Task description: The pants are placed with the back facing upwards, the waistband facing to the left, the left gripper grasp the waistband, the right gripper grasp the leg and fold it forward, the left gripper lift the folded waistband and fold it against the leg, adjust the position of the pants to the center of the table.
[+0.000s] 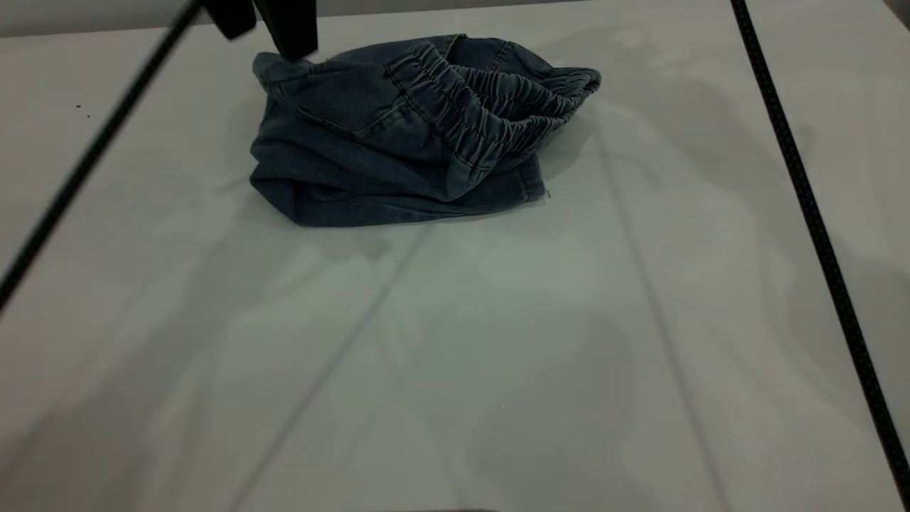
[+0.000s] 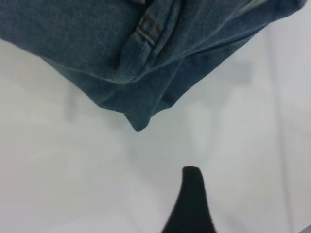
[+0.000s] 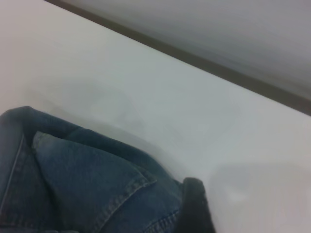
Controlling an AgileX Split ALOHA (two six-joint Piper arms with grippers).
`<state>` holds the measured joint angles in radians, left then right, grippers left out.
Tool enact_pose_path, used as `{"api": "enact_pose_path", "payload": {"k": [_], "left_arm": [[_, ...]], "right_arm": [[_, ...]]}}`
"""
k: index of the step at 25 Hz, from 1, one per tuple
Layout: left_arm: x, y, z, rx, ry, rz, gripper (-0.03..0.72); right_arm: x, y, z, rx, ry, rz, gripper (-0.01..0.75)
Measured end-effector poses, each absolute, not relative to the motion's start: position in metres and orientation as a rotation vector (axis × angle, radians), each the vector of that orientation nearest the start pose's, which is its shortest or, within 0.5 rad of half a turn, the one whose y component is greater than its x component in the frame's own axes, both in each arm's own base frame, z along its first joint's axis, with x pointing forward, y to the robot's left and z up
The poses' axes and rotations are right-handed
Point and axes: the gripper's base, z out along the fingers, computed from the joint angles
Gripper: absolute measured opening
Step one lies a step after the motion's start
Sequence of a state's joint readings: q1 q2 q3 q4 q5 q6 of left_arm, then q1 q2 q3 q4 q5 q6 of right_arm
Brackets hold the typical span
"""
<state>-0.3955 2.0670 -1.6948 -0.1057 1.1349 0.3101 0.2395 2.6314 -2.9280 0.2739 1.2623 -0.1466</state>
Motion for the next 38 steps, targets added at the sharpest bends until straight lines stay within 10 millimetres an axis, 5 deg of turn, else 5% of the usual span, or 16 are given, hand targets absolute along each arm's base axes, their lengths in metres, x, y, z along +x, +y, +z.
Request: {"api": "enact_pose_path", "payload": {"k": [7,13,20,32,38], "left_arm": [[0.407,-0.178,0.153,0.927,2.917,-0.145,0.515],[0.436,-0.188,0.114,0.829,2.696,-0.13,0.514],[0.455,-0.215,0.125,0.698,2.375,-0.2,0.514],[0.441,-0.211,0.11,0.841,2.545,-0.154,0.512],[0.439,-0.208,0.074,0.9,2.607,-0.108,0.512]], "right_arm": [[0.525,0.152,0.274,-0.48,2.39,0.399,0.465],[0.525,0.152,0.274,-0.48,2.39,0.399,0.465],[0.525,0.152,0.274,-0.48,2.39,0.399,0.465],[0.523,0.157,0.275,-0.482,2.394,0.463,0.465],[0.518,0.154,0.279,-0.485,2.442,0.441,0.465]]}}
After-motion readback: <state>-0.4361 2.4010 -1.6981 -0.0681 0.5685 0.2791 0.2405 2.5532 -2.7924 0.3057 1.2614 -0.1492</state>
